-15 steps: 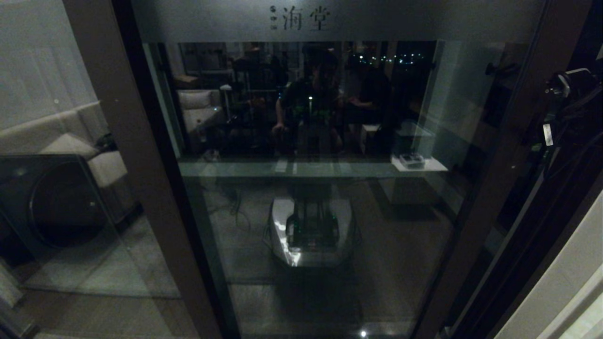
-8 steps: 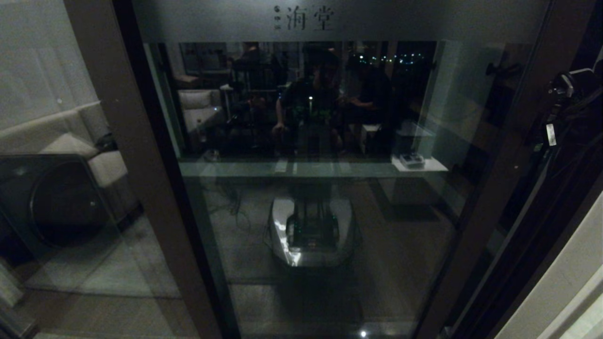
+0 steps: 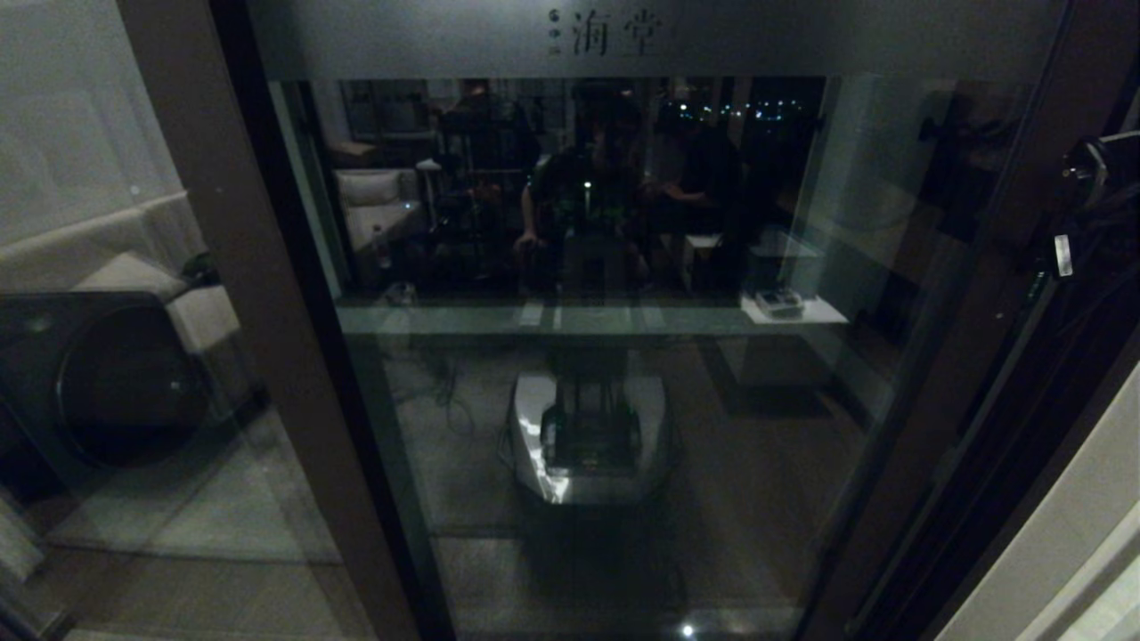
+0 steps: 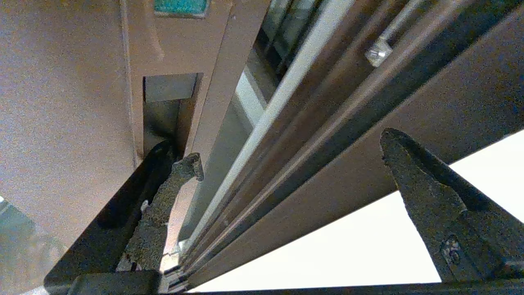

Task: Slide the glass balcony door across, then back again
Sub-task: Close the slid door

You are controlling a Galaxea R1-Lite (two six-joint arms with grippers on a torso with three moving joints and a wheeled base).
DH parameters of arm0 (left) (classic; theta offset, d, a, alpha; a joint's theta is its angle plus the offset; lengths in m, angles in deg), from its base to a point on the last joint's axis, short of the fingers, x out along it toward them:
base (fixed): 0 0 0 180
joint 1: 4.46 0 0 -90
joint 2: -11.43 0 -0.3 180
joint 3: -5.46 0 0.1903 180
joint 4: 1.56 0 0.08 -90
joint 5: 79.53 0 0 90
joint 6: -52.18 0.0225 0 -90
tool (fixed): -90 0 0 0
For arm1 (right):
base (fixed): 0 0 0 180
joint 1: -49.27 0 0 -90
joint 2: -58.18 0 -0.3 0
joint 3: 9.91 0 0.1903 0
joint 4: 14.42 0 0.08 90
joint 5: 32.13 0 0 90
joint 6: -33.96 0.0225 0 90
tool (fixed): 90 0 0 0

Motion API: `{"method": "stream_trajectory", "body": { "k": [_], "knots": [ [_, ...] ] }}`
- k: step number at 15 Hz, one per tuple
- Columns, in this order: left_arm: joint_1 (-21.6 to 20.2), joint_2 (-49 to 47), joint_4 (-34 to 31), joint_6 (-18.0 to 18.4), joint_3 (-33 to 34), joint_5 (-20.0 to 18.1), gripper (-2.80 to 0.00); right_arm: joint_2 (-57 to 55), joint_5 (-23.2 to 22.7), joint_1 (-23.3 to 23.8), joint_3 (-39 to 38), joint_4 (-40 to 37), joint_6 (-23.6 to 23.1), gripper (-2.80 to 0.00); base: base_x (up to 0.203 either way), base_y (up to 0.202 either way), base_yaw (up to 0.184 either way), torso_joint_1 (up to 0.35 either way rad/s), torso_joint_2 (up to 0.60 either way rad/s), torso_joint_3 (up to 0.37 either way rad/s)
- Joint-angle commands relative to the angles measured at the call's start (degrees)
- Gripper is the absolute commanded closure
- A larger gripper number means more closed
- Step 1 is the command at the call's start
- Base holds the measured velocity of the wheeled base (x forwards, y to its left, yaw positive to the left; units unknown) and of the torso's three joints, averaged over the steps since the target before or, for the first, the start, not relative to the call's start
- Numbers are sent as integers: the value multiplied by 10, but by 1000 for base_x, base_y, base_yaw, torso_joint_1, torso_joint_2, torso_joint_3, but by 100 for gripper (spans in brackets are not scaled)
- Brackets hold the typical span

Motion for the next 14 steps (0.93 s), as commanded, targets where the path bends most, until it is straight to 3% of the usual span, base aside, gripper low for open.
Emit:
{"method": "stream_trajectory", "body": {
  "k": [1, 14],
  "knots": [
    [0, 0, 0, 0, 1, 0, 0, 2, -3, 1, -1, -3, -2, -280, 0, 0, 0, 0, 0, 0],
    [0, 0, 0, 0, 1, 0, 0, 9, -3, 11, -2, -3, -1, -280, 0, 0, 0, 0, 0, 0]
  ]
}}
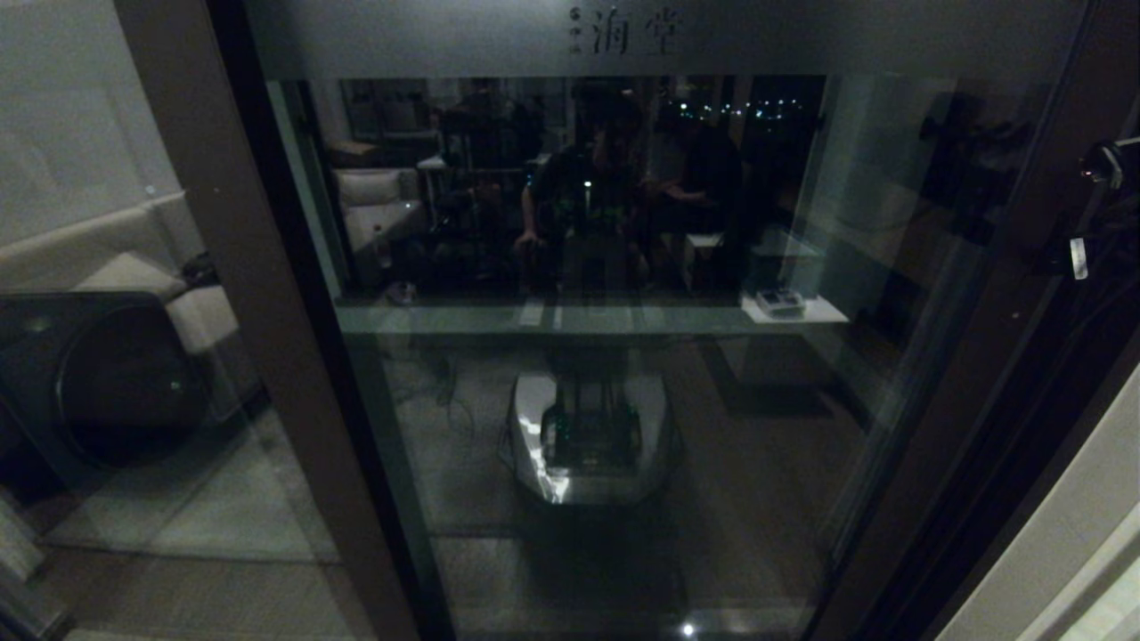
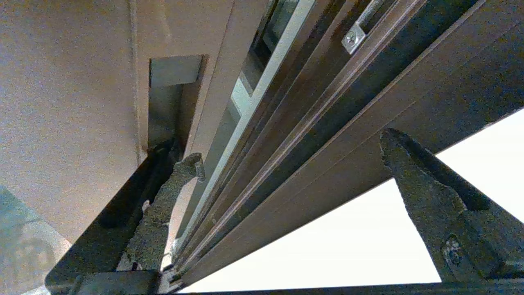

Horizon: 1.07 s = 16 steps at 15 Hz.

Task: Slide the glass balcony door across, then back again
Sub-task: Close the slid door

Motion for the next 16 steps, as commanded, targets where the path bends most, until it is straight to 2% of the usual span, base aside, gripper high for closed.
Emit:
{"method": "stream_trajectory", "body": {
  "k": [1, 5, 9, 14, 15, 16],
  "knots": [
    [0, 0, 0, 0, 1, 0, 0, 16, -1, -1, -6, 0, -1, -280, 0, 0, 0, 0, 0, 0],
    [0, 0, 0, 0, 1, 0, 0, 24, -4, -2, -11, 0, 0, -280, 0, 0, 0, 0, 0, 0],
    [0, 0, 0, 0, 1, 0, 0, 64, -41, -3, -43, 0, 0, -280, 0, 0, 0, 0, 0, 0],
    [0, 0, 0, 0, 1, 0, 0, 90, -43, -3, -65, -1, -1, -280, 0, 0, 0, 0, 0, 0],
    [0, 0, 0, 0, 1, 0, 0, 97, -49, -3, -70, -1, -1, 0, 0, 0, 0, 0, 0, 0],
    [0, 0, 0, 0, 1, 0, 0, 104, -67, -3, -78, -1, -3, 0, 0, 0, 0, 0, 0, 0]
  ]
}}
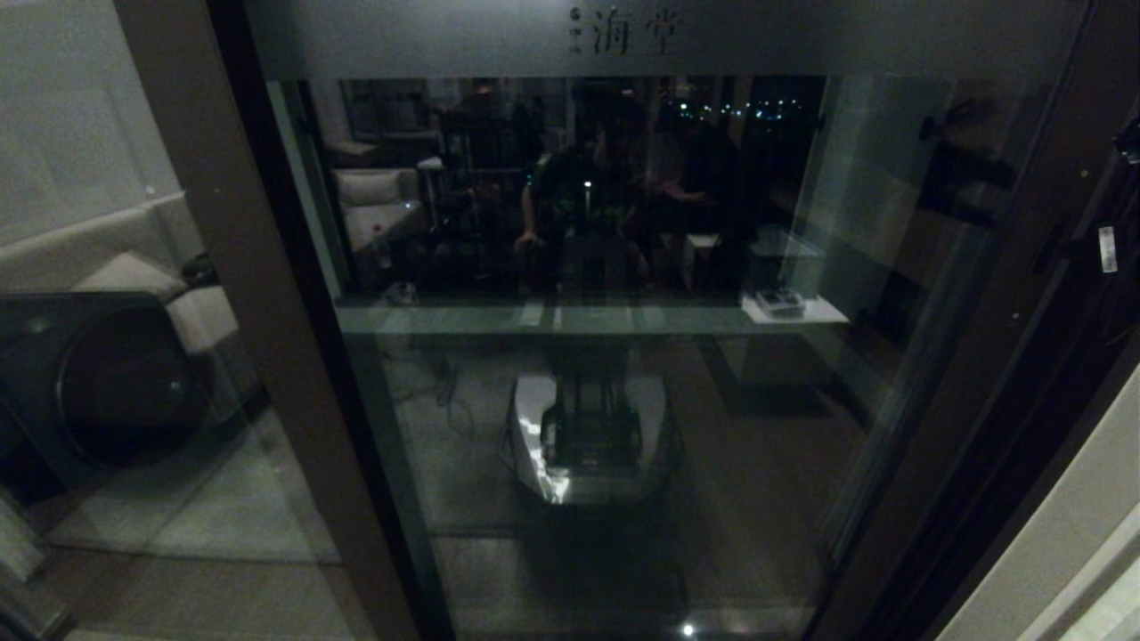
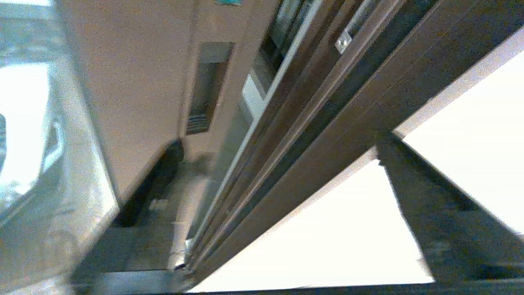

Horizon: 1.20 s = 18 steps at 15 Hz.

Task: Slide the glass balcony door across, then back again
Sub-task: Close the slid door

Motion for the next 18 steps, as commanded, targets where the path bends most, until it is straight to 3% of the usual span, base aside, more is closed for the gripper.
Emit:
{"method": "stream_trajectory", "body": {
  "k": [1, 9, 18],
  "knots": [
    [0, 0, 0, 0, 1, 0, 0, 16, -19, -1, -6, 0, -2, 0, 0, 0, 0, 0, 0, 0],
    [0, 0, 0, 0, 1, 0, 0, -71, -1, -30, 64, 0, 1, 0, 0, 0, 0, 0, 0, 0],
    [0, 0, 0, 0, 1, 0, 0, -88, -1, -43, 75, 0, 2, 0, 0, 0, 0, 0, 0, 0]
  ]
}}
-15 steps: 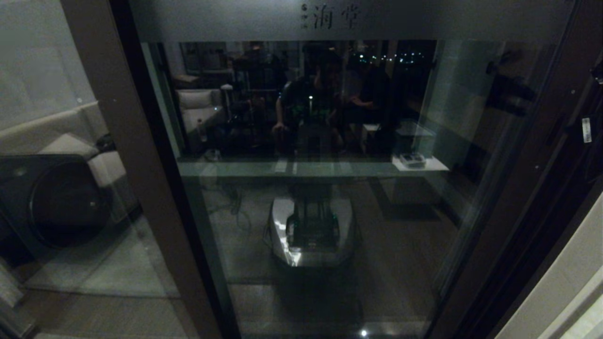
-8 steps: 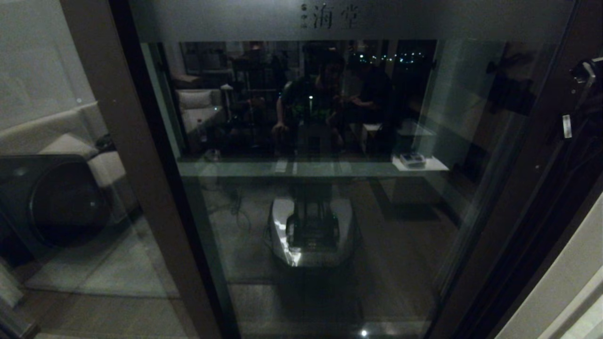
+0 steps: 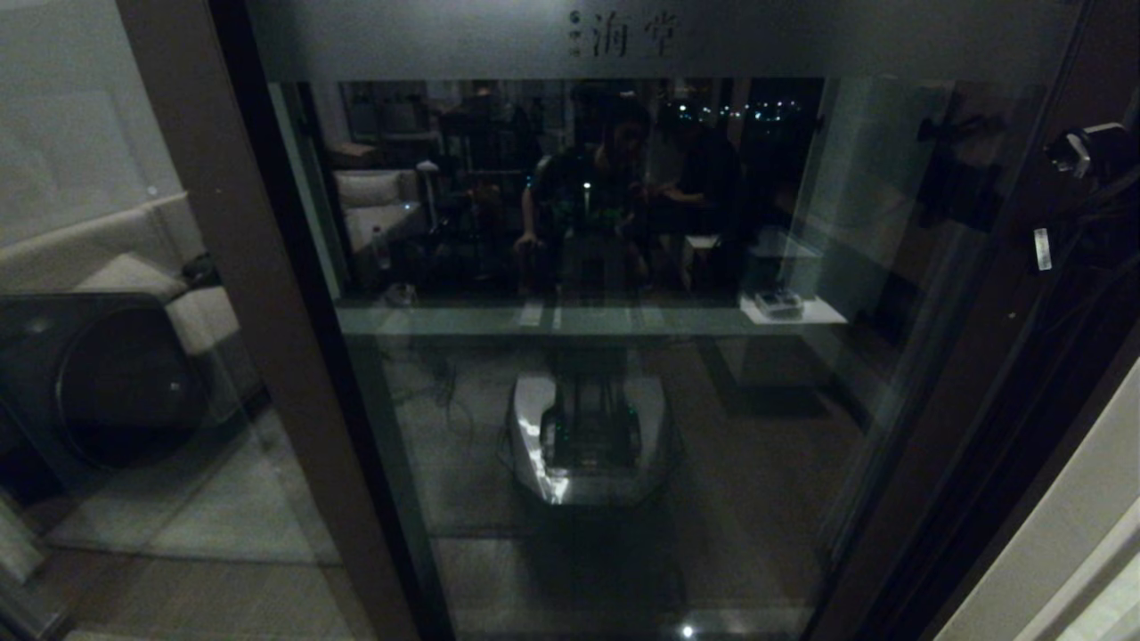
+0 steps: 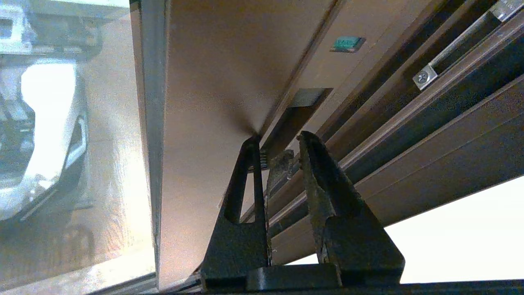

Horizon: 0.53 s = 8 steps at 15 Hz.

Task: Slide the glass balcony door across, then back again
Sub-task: Close the slid door

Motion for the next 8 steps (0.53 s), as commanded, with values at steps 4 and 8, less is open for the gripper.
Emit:
{"method": "stream_trajectory", "body": {
  "k": [4, 8],
  "knots": [
    [0, 0, 0, 0, 1, 0, 0, -6, 0, 1, 4, 3, 0, 0, 0, 0, 0, 0, 0, 0],
    [0, 0, 0, 0, 1, 0, 0, -18, 3, 2, 14, 3, 1, 0, 0, 0, 0, 0, 0, 0]
  ]
}}
